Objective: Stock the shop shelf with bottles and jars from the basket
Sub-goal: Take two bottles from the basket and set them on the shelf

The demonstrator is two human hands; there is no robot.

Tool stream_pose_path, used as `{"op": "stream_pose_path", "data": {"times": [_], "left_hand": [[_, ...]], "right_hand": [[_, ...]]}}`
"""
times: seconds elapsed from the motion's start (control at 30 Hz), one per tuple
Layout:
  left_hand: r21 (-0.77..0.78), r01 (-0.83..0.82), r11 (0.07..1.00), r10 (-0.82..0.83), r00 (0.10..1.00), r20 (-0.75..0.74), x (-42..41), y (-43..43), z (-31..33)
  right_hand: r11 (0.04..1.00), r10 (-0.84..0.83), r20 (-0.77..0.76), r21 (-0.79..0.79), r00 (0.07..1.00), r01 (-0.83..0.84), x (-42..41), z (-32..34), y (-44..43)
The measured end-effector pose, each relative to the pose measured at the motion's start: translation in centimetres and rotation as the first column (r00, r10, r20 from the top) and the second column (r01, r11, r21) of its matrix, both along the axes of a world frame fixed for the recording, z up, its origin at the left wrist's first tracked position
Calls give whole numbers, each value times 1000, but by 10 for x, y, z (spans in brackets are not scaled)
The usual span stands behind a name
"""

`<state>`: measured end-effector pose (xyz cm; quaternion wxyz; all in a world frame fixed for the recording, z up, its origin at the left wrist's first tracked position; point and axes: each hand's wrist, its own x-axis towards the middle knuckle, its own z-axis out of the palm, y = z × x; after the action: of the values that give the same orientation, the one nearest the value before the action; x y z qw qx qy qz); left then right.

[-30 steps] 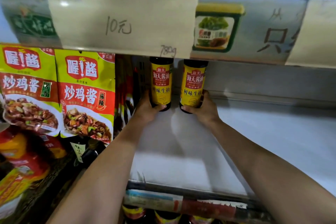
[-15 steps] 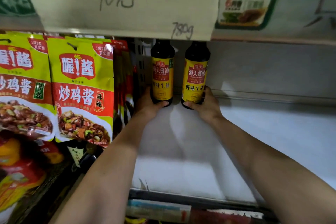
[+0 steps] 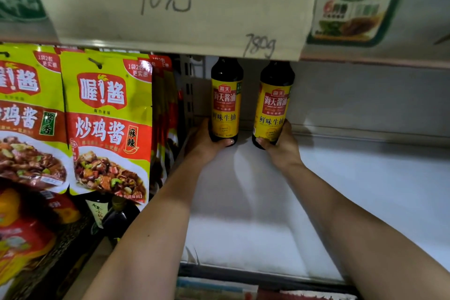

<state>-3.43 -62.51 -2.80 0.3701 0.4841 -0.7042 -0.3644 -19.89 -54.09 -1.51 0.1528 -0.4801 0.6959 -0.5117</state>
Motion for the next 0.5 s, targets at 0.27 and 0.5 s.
{"op": "stream_pose_path", "data": {"times": [0.27, 0.5], "left_hand": [[-16, -36, 999, 37, 997, 67, -12, -5, 0], [-28, -67, 997, 69, 992, 104, -15, -8, -2]], "right_hand": [[999, -51, -15, 10, 999, 51, -3, -1, -5], [998, -67, -8, -5, 998, 66, -8, -3, -8]]}}
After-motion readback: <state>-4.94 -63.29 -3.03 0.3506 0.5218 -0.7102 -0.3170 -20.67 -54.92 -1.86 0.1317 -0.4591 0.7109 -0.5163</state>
